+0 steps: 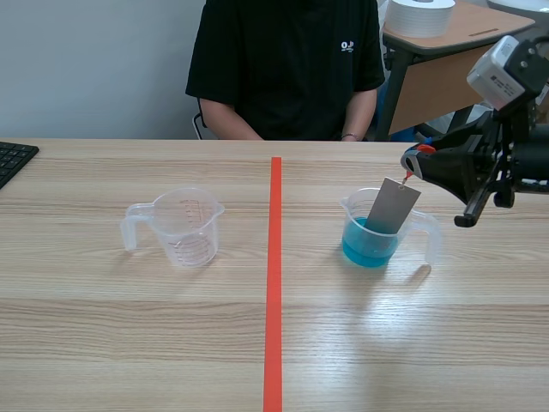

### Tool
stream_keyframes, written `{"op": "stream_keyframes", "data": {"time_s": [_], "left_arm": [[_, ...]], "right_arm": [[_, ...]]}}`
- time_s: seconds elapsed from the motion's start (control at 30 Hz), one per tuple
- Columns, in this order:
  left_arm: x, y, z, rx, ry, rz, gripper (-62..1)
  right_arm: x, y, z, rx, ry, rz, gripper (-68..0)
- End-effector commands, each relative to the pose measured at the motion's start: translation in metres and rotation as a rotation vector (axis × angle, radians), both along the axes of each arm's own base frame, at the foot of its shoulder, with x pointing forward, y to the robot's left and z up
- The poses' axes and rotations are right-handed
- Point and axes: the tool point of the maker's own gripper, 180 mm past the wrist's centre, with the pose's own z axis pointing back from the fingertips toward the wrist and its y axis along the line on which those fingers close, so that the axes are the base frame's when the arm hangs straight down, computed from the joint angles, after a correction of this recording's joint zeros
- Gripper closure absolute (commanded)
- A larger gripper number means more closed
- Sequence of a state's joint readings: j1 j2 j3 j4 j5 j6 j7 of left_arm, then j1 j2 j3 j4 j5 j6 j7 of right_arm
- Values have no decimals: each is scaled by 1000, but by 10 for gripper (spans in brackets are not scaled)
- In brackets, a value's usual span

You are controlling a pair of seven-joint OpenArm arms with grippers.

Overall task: Do the redox reaction experiment.
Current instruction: 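Hold the plate still in the solution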

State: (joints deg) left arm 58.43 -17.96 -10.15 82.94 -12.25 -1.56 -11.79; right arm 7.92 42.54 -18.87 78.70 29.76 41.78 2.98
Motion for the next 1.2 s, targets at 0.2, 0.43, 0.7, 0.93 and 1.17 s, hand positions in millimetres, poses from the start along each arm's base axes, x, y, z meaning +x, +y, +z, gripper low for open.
{"op": "stream_keyframes", "data": {"time_s": [0.2,0.43,0.7,0.93,1.17], "left_arm": [[-1,-3,2,-10,-4,-4,-47],[-1,-3,2,-10,-4,-4,-47],[-1,-3,2,-10,-5,-4,-47],[-1,-4,2,-12,-3,-5,-47],[-1,-4,2,-12,-4,-6,-47]], "right_arm": [[6,-3,11,-8,-34,-2,-15],[6,-3,11,-8,-34,-2,-15],[8,-5,14,-7,-41,-8,-15],[12,-13,25,-1,-65,-24,-15],[20,-27,40,7,-108,-65,-15]]}}
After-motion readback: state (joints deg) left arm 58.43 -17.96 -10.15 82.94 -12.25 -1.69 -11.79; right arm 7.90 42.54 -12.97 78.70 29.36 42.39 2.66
